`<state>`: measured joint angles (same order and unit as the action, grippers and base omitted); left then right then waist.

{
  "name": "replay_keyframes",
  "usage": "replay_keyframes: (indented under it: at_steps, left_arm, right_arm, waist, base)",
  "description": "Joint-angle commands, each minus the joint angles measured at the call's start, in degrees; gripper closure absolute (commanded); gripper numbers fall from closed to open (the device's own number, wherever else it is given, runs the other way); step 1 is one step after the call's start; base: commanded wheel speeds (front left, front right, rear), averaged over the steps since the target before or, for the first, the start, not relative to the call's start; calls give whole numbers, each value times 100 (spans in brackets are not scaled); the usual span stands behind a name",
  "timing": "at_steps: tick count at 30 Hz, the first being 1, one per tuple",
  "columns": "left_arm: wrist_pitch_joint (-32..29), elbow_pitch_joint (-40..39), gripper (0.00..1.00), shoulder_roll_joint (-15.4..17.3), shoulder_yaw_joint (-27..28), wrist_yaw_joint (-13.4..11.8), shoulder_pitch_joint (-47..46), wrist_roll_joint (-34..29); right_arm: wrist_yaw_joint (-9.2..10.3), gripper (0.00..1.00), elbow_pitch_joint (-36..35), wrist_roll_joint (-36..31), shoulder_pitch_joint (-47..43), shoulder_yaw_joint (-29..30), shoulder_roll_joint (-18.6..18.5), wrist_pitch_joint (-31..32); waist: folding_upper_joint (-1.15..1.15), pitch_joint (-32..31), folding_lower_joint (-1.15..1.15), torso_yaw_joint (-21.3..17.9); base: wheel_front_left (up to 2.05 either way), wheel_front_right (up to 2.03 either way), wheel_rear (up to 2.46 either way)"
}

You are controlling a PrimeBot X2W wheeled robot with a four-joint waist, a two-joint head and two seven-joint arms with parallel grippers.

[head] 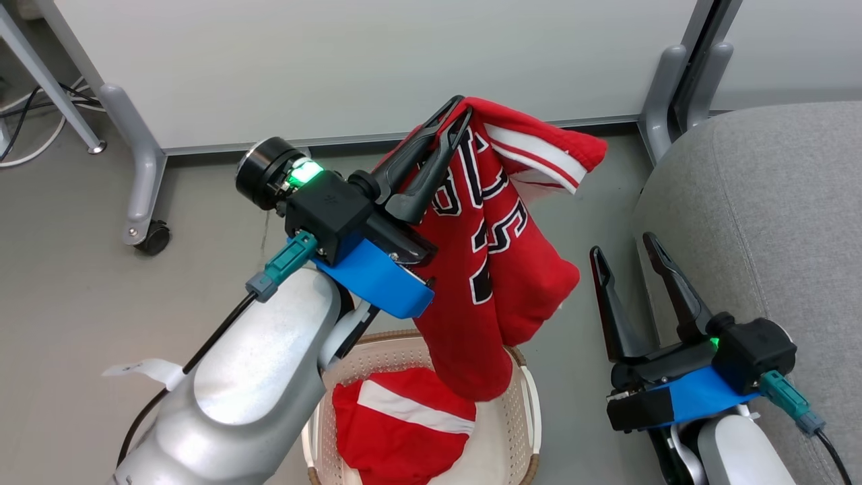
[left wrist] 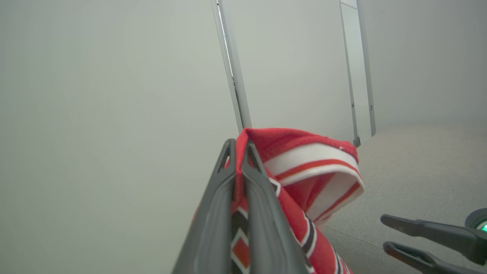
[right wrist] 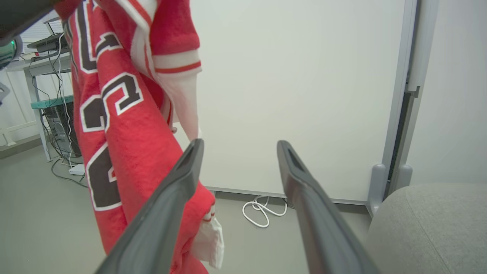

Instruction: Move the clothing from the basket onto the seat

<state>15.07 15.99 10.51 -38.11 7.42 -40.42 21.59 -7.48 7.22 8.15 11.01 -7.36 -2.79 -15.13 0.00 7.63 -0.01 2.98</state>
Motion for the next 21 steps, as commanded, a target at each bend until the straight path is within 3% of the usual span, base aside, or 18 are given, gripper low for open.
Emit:
replay_keyframes:
  at_steps: [1, 11, 21]
  left_arm:
    - [15, -27, 100, -15, -12, 8, -107, -28]
    - [15, -81, 100, -87, -143, 8, -220, -40]
    - [15, -123, 100, -171, -260, 8, -237, -70]
  right_arm:
    - [-3, 0, -22, 11, -90, -33, -18, -4]
    - [-3, 0, -142, -75, 211, -559, -18, -4]
    - [-3, 0, 381, -19, 809, -1215, -290, -4]
  waist:
    - [0, -11, 1, 8]
    - [0, -28, 1, 41]
    - [0, -64, 1, 181]
  base:
    - [0, 0, 0]
    - [0, 0, 0]
    - [0, 0, 0]
